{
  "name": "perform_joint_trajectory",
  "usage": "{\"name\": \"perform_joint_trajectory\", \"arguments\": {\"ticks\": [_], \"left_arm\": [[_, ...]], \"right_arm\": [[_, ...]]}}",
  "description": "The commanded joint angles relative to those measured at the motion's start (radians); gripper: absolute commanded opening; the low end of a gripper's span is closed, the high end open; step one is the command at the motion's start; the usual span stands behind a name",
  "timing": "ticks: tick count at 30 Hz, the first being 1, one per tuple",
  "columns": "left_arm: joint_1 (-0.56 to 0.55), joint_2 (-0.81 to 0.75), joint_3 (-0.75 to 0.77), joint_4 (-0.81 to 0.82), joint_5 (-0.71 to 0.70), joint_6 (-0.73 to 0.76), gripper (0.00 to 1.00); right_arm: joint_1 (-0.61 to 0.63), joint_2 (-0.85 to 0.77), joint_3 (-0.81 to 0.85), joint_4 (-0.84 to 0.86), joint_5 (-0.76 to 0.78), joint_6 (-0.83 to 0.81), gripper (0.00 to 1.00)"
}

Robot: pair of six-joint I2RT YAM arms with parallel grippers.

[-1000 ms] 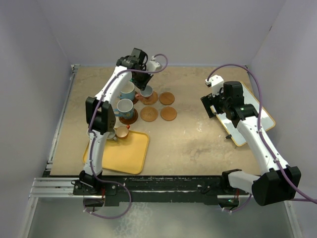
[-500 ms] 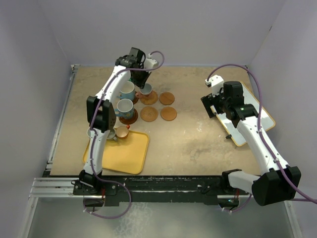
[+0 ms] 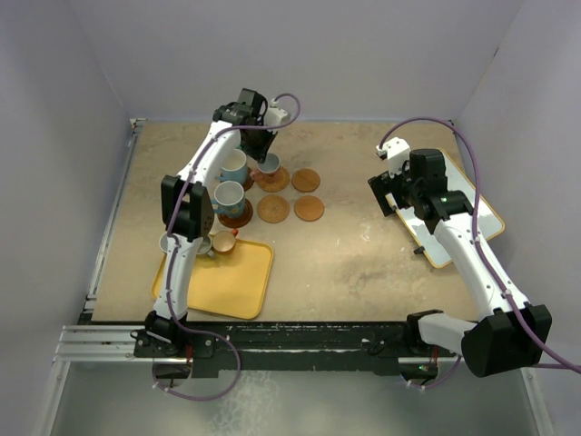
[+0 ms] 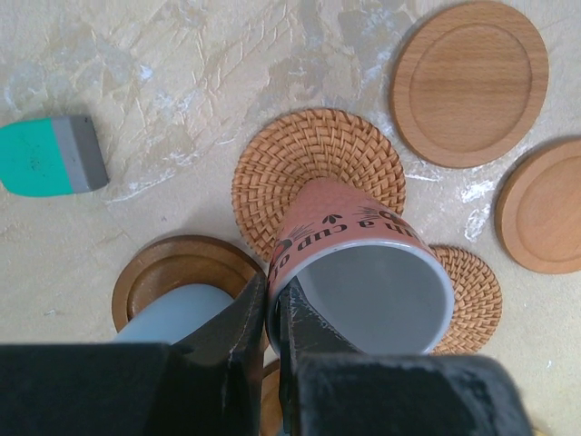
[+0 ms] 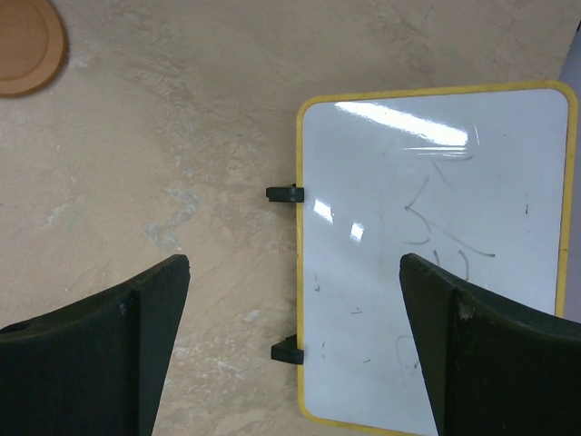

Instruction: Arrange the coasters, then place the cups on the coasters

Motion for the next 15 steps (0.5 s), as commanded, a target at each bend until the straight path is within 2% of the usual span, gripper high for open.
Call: {"name": "perform_joint_trajectory", "arguments": {"ticks": [1,15], "left_arm": [[0.016,0.005,0.069,0.049,0.022,-0.028,0.03],[0.019,0.031,0.077,0.039,0.026,-0.027,0.03]], "right_arm": [[-0.002,-0.015,0.009,0.017,0.012,-0.008,1.00],[-0.003,-0.013,0.010,0.017,0.013,-0.010,1.00]]}}
